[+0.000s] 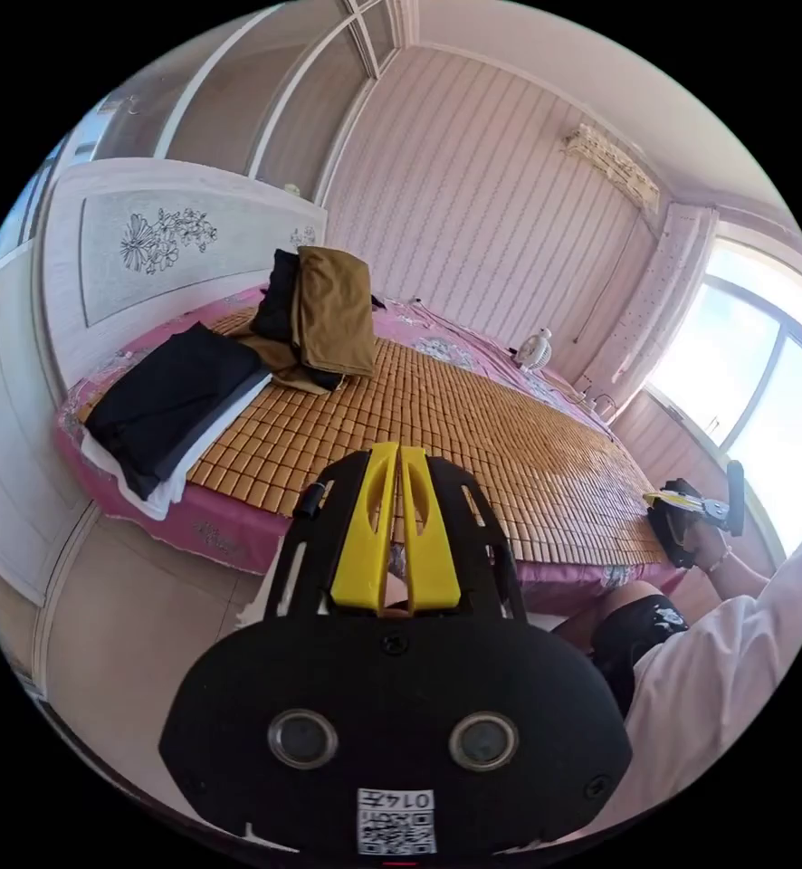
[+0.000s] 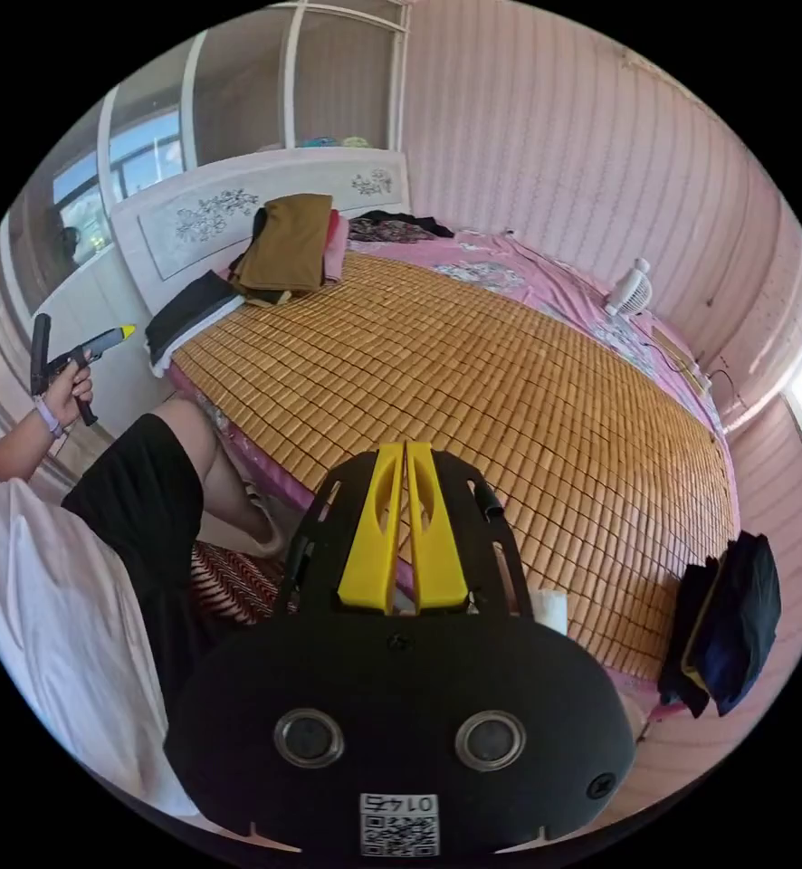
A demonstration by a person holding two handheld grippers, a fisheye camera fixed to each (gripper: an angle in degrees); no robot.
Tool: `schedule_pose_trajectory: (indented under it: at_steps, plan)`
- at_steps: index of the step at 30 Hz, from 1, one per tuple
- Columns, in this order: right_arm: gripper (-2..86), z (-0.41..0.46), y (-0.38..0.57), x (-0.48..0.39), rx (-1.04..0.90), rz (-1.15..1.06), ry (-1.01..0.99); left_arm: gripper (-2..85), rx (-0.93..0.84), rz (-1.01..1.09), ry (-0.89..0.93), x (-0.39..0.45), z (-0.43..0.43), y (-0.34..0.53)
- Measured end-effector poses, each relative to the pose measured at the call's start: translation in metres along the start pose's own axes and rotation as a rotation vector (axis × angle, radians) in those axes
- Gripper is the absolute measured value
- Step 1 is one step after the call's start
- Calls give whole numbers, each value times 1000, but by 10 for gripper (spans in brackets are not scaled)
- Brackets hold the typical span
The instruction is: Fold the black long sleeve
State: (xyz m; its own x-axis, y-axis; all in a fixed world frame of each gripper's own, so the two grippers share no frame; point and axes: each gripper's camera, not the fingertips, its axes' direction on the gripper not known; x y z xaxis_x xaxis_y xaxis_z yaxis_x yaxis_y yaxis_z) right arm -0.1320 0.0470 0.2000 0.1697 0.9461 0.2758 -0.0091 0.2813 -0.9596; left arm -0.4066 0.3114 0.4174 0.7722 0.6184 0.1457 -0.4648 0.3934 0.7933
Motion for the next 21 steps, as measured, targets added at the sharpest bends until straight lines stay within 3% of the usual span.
schedule_pose_trajectory:
  at_steps: [9,15,21]
  plan:
    - [19,109,-115,-115,-68,-270,-404,51,19,-251,-160,-119,-54,74]
    - [61,189,-199,-188,-149,-395,-513,63,103,-400,-210,-199,-63,76]
    - [90,276,-294,-282,-151,-440,-475,96,162,-470,-241,-261,-42,41]
